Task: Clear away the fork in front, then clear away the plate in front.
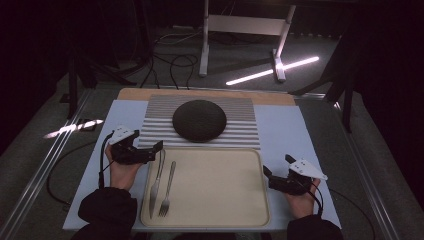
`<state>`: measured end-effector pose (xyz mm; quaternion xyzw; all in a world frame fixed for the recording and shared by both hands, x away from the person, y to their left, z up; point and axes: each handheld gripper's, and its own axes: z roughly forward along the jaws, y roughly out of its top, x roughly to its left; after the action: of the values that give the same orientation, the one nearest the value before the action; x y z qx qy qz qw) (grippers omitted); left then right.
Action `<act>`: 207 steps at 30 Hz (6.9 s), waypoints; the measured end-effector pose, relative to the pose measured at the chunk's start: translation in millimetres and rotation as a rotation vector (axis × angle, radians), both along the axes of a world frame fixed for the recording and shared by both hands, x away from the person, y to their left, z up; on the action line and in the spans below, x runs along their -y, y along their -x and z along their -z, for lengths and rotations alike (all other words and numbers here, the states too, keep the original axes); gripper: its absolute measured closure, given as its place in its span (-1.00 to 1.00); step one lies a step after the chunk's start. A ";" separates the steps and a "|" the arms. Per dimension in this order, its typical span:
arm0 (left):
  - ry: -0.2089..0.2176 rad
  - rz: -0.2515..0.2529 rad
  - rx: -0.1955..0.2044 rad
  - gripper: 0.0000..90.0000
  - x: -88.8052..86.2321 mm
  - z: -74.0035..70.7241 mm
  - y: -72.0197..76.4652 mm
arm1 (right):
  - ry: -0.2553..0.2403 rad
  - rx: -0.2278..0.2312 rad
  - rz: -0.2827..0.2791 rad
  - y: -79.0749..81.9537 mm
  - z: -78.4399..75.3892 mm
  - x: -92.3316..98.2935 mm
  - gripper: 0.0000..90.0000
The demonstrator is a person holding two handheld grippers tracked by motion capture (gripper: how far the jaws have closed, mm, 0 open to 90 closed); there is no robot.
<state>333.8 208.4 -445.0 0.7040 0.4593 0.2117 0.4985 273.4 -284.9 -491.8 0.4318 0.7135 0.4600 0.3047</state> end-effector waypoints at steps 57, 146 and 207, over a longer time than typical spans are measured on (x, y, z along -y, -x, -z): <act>-0.021 -0.045 -0.124 -1.00 21.8 9.0 -99.7 | -0.002 -0.008 0.000 -1.9 2.2 1.3 -0.81; 0.395 -0.078 -0.558 0.61 67.2 57.8 -151.0 | -0.005 -0.014 -0.008 -3.7 3.2 0.8 -0.81; 0.608 -0.161 -0.697 0.92 69.1 40.3 -130.8 | 0.012 -0.019 0.001 -3.0 4.2 2.9 -0.81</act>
<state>464.6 139.3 -485.3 0.5171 0.6938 -0.1434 0.4803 276.4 -287.8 -496.0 0.4346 0.7188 0.4517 0.3008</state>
